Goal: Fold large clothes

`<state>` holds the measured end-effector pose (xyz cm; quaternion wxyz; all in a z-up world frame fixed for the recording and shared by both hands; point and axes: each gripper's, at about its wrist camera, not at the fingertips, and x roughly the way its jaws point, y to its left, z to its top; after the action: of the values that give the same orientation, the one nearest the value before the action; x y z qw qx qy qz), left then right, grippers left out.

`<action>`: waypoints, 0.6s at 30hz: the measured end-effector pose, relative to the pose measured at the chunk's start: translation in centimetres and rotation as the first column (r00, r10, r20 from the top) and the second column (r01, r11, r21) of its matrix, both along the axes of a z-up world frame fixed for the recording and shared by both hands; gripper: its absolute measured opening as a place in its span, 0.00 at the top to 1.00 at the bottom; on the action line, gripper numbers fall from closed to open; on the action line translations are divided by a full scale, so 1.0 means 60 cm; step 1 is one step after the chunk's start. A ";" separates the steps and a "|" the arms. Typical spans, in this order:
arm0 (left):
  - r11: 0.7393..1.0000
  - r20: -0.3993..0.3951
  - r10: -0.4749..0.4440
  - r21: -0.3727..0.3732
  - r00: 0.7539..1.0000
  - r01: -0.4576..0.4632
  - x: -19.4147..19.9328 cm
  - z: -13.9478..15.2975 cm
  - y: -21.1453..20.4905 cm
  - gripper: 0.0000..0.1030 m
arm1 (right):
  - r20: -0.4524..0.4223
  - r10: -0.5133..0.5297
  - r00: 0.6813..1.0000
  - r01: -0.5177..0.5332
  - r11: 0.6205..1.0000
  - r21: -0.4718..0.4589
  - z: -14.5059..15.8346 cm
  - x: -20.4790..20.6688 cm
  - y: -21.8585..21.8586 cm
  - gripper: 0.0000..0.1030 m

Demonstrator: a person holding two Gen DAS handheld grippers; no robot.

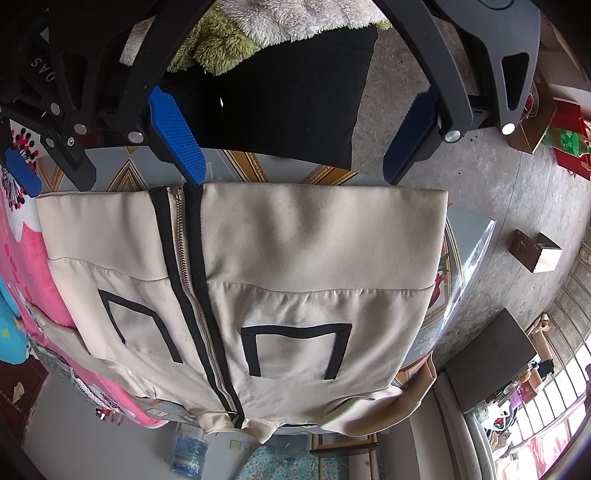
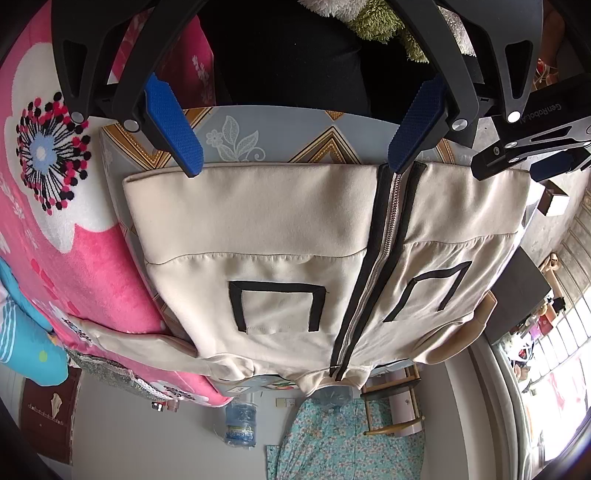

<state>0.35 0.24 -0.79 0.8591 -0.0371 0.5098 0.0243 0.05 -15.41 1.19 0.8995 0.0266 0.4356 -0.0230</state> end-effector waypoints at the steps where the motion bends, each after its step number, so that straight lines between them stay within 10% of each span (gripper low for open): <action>1: 1.000 0.000 0.001 0.000 1.000 -0.001 0.000 -0.001 0.001 0.10 | 0.001 0.000 1.000 0.000 1.000 -0.002 0.000 -0.001 0.001 0.05; 18: 1.000 0.003 0.003 0.003 1.000 -0.003 -0.001 0.003 0.005 0.10 | 0.006 0.004 1.000 -0.004 1.000 -0.005 0.003 -0.001 0.005 0.05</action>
<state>0.31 0.55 -0.63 0.8598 -0.0368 0.5086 0.0263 -0.01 -15.10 1.39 0.9010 0.0234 0.4327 -0.0221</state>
